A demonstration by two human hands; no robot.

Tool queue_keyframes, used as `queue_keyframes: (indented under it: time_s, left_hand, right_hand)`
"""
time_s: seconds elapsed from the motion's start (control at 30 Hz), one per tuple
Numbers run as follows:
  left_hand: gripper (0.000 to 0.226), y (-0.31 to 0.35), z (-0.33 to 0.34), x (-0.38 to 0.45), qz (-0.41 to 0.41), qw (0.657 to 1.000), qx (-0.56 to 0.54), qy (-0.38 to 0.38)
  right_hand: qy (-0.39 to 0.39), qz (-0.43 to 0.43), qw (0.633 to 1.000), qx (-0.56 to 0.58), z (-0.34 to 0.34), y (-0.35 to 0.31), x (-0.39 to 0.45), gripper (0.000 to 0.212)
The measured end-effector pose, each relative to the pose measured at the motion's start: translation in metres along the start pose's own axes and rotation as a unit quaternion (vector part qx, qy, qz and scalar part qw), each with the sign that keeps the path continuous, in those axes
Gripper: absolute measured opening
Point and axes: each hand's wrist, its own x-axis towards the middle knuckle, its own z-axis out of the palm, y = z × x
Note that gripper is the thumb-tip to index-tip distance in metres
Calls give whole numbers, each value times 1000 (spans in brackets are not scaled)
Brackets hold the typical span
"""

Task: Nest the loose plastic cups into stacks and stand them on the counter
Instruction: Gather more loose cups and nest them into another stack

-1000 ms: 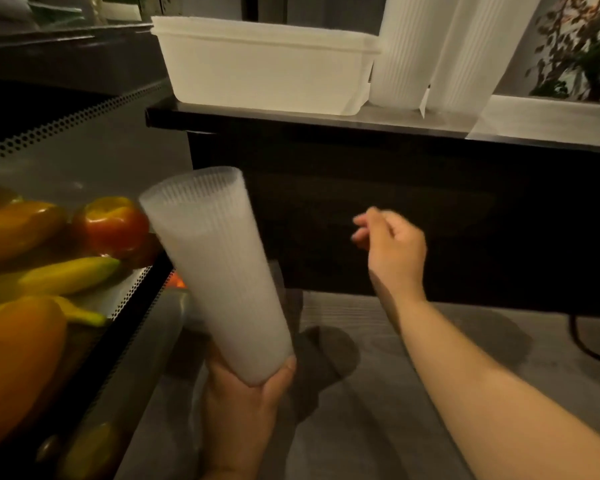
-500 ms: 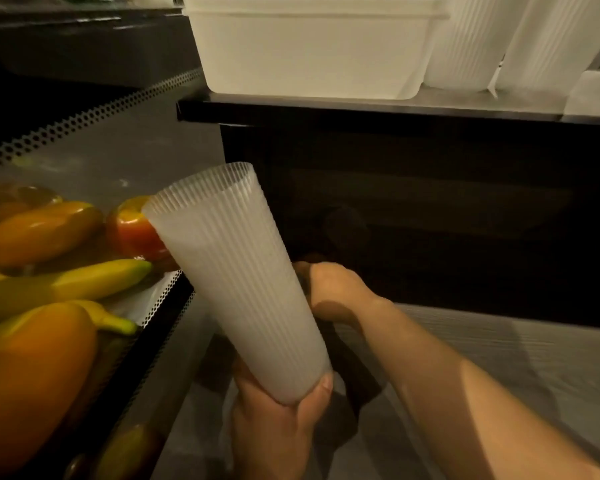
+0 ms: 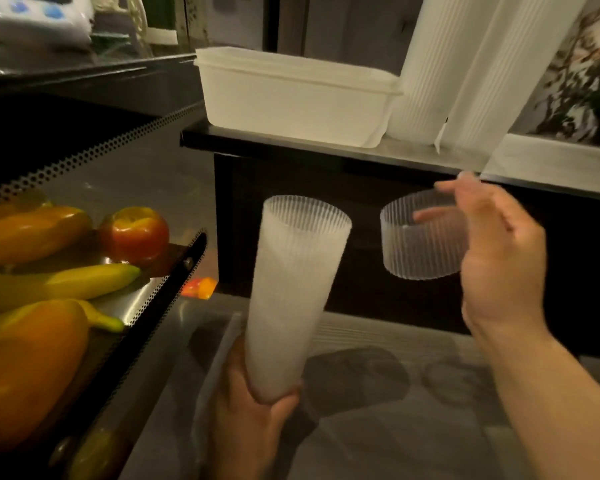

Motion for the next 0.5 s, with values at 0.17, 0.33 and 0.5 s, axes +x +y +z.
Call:
queue_keyframes:
  time_s: [0.17, 0.33, 0.5]
  left_hand:
    - [113, -7, 1, 9, 60, 998, 27, -14]
    - [104, -7, -4, 4, 108, 994, 22, -10]
    - [97, -14, -6, 6, 105, 992, 68, -19]
  right_hand:
    - [-86, -40, 994, -59, 11, -56, 13, 40]
    - [-258, -71, 904, -333, 17, -81, 32, 53]
    - [-393, -90, 808, -430, 36, -80, 45, 48]
